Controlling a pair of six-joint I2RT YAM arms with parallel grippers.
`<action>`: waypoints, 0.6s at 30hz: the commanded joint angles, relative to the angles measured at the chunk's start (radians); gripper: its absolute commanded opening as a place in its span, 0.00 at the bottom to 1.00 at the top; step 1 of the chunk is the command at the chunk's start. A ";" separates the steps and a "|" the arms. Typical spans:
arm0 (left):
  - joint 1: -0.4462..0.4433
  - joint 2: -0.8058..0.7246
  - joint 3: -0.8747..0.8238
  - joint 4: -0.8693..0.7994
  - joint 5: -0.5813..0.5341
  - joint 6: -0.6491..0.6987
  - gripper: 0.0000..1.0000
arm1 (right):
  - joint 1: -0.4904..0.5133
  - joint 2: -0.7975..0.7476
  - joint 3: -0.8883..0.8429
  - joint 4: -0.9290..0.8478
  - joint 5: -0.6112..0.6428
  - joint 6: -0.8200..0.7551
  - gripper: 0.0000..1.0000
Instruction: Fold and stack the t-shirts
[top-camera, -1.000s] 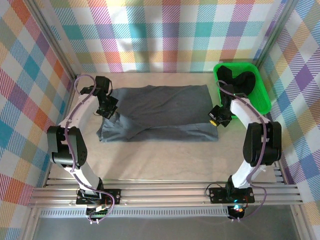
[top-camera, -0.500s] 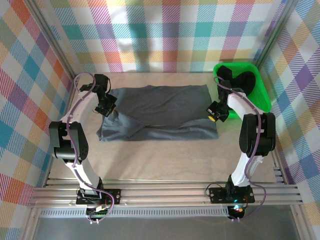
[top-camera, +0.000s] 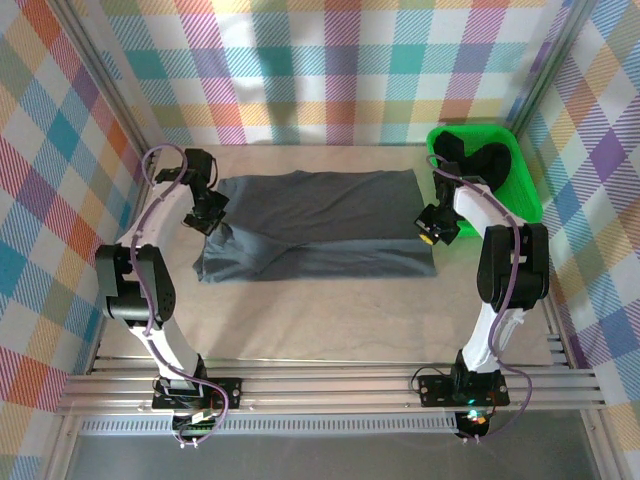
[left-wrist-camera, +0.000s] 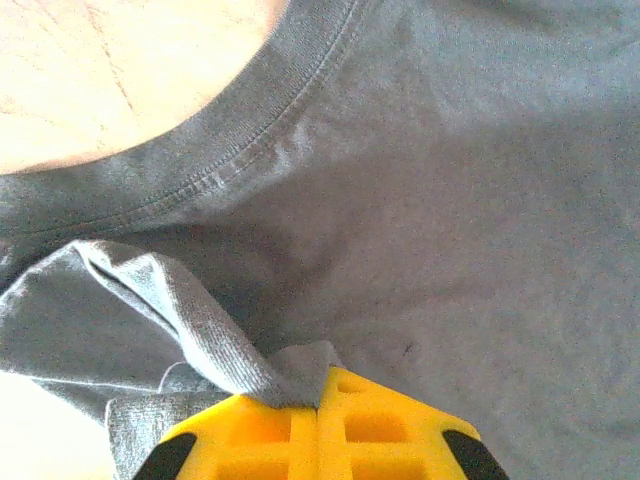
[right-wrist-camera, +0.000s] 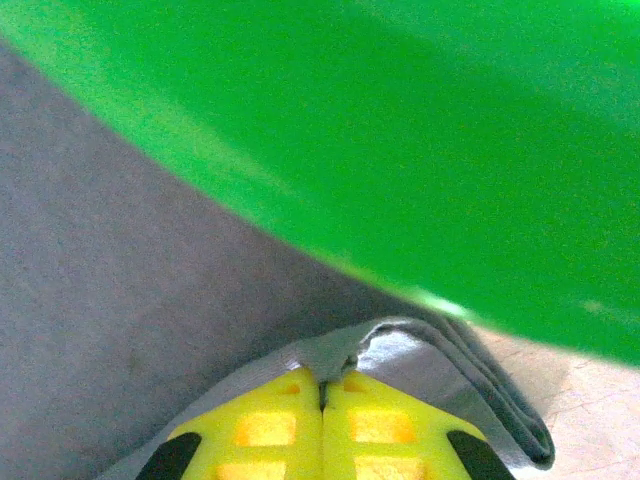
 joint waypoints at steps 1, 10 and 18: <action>0.023 -0.043 -0.003 -0.010 -0.028 -0.003 0.00 | -0.007 -0.018 -0.003 -0.023 0.028 -0.005 0.00; 0.036 0.115 0.089 0.032 0.085 0.094 0.03 | -0.008 0.044 0.049 0.008 -0.036 -0.040 0.04; 0.049 0.090 0.125 -0.036 0.010 0.203 0.57 | -0.012 -0.020 0.078 -0.045 -0.025 -0.097 0.45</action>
